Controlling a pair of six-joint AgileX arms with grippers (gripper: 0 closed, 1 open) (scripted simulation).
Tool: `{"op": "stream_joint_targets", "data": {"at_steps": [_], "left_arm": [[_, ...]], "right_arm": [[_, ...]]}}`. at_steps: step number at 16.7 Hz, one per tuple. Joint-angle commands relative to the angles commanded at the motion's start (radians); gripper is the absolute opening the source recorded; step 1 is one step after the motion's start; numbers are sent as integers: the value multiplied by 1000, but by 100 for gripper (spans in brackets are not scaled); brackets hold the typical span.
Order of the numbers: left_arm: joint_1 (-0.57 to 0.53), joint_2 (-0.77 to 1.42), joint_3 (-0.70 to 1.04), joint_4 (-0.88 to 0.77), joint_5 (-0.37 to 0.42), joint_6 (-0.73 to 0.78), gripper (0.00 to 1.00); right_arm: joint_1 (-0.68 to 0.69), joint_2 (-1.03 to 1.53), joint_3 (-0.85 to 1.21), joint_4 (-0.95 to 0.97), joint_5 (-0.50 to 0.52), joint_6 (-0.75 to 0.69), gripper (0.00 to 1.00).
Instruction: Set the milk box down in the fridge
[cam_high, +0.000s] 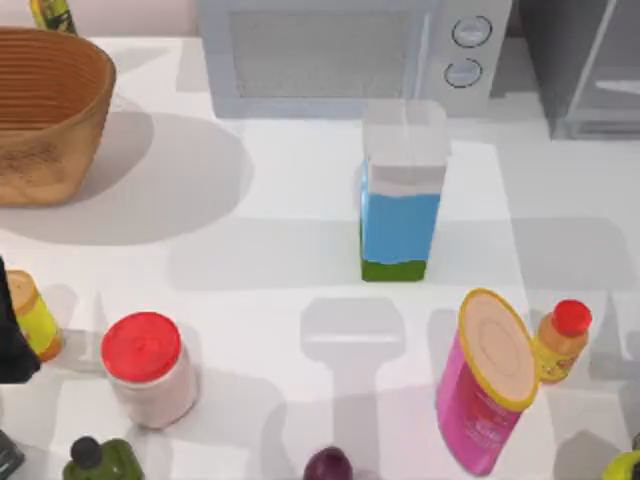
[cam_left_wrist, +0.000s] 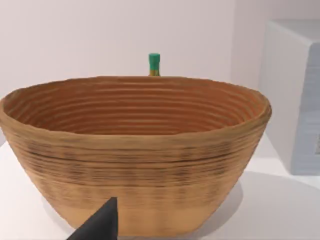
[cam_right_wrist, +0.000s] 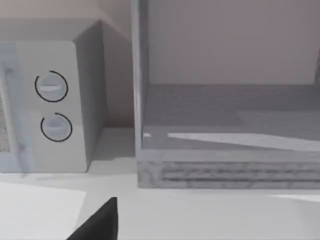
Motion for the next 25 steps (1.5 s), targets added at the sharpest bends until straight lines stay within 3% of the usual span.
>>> {"op": "stream_joint_targets", "data": {"at_steps": [4,9,18,25], "left_arm": [[0,0,0,0,0,0,100],[0,0,0,0,0,0,100],[0,0,0,0,0,0,100],[0,0,0,0,0,0,100]], "right_arm": [[30,31,27,9,23,15,100],[219,290,218,79,192,117,100],[651,1167,683,295,601,338,100],[845,1771,880,429,751,428,100]]}}
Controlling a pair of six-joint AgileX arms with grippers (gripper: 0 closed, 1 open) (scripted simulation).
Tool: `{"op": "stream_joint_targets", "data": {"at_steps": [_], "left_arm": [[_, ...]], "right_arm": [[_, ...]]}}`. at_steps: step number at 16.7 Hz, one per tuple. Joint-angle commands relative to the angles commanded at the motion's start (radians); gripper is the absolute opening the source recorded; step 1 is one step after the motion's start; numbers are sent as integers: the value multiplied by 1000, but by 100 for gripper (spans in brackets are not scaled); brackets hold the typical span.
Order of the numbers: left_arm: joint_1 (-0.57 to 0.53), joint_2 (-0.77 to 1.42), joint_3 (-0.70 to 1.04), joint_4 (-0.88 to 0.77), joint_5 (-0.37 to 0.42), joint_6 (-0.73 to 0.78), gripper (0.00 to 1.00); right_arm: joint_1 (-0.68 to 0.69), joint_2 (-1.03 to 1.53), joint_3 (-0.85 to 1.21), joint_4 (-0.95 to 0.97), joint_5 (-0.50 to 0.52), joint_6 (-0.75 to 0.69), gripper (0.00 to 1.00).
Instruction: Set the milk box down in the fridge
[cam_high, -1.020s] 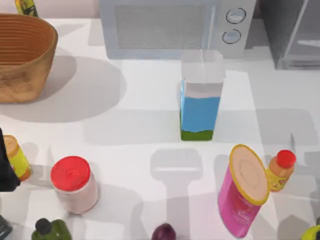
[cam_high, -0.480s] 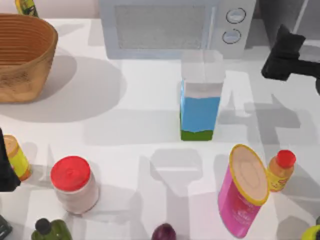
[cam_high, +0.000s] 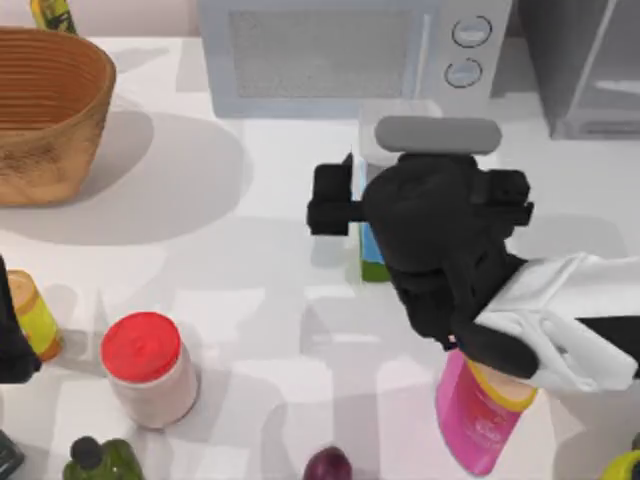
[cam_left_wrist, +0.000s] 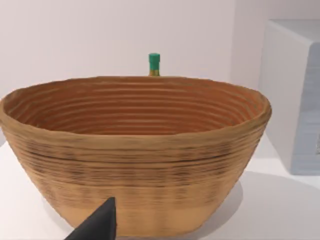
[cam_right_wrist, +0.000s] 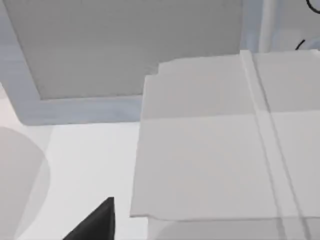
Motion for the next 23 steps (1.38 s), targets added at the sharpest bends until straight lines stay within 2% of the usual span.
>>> {"op": "stream_joint_targets", "data": {"at_steps": [4,10,17,23], "left_arm": [[0,0,0,0,0,0,100],[0,0,0,0,0,0,100],[0,0,0,0,0,0,100],[0,0,0,0,0,0,100]], "right_arm": [[6,144,-1,29,29,18,100],[4,153,-3,27,30,18,100],[-44,250,164,-19,-6,-14,100],[-88,302,120,100,-43,-46,100]]}}
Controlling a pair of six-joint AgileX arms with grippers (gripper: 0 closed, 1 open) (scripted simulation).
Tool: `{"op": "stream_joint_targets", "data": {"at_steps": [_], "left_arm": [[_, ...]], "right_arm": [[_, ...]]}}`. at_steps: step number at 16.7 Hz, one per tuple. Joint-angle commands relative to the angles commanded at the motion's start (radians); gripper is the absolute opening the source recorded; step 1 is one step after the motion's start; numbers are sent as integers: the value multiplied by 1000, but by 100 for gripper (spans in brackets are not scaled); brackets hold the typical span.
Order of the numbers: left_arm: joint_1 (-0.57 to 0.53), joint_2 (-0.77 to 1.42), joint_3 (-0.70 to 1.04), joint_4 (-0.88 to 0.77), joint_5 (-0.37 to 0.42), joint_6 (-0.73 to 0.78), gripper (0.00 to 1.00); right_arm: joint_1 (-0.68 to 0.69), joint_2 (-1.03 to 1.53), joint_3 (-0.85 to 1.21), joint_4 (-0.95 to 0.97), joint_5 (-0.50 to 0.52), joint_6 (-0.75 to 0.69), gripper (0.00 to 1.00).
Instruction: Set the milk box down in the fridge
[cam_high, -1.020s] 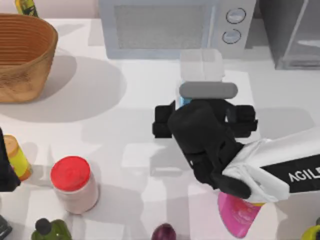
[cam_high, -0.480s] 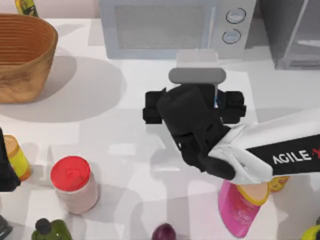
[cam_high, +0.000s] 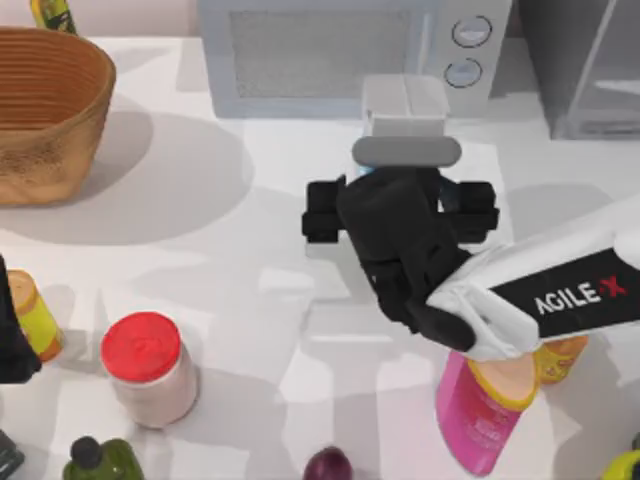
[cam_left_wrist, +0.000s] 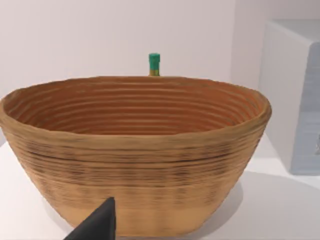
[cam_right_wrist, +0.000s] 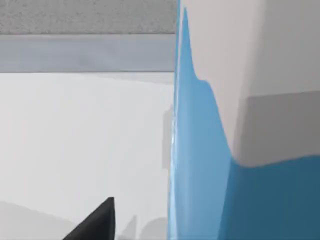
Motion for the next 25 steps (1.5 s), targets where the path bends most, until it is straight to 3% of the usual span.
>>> {"op": "stream_joint_targets", "data": {"at_steps": [5,18,25], "left_arm": [[0,0,0,0,0,0,100],[0,0,0,0,0,0,100],[0,0,0,0,0,0,100]], "right_arm": [[-2,2,-8,10,-2,-1,100],[-2,2,-8,10,-2,-1,2],[-2,2,-8,10,-2,-1,0]]}}
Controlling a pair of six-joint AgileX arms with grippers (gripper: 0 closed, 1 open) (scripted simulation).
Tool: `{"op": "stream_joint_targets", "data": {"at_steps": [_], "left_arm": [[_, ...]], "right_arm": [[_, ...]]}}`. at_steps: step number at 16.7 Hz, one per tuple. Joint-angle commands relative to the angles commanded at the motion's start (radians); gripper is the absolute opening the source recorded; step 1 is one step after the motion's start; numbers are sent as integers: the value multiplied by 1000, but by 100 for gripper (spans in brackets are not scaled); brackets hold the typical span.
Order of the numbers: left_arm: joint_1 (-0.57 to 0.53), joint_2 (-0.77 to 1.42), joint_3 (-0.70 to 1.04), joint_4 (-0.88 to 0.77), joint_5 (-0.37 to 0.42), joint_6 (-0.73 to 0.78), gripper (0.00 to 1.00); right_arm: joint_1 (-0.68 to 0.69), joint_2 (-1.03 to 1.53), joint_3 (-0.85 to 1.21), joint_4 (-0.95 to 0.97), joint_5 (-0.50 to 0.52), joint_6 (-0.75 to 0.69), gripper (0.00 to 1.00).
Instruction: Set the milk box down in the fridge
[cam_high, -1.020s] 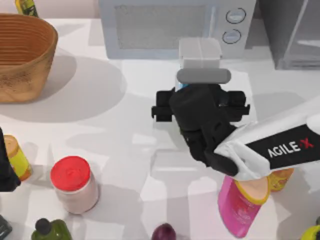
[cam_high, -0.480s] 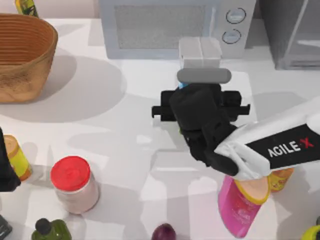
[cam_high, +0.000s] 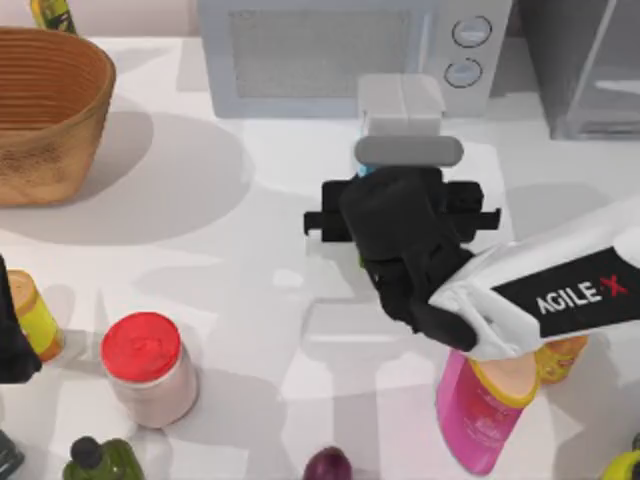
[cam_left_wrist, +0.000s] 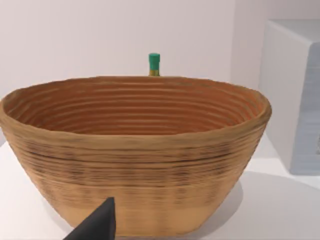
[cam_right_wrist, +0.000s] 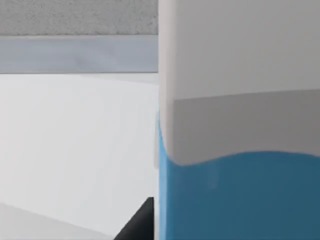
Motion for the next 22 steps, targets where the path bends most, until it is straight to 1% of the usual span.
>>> {"op": "stream_joint_targets", "data": {"at_steps": [3,6,14,17,22], "left_arm": [[0,0,0,0,0,0,100],[0,0,0,0,0,0,100],[0,0,0,0,0,0,100],[0,0,0,0,0,0,100],[0,0,0,0,0,0,100]], "right_arm": [[3,-7,7,-4,0,1,0],[7,-39,43,-68,-2,5,0],[4,-241,214,-437,-7,6,0],[1,-292,264,-543,-7,1,0],[0,-307,279,-575,-6,-1,0]]}}
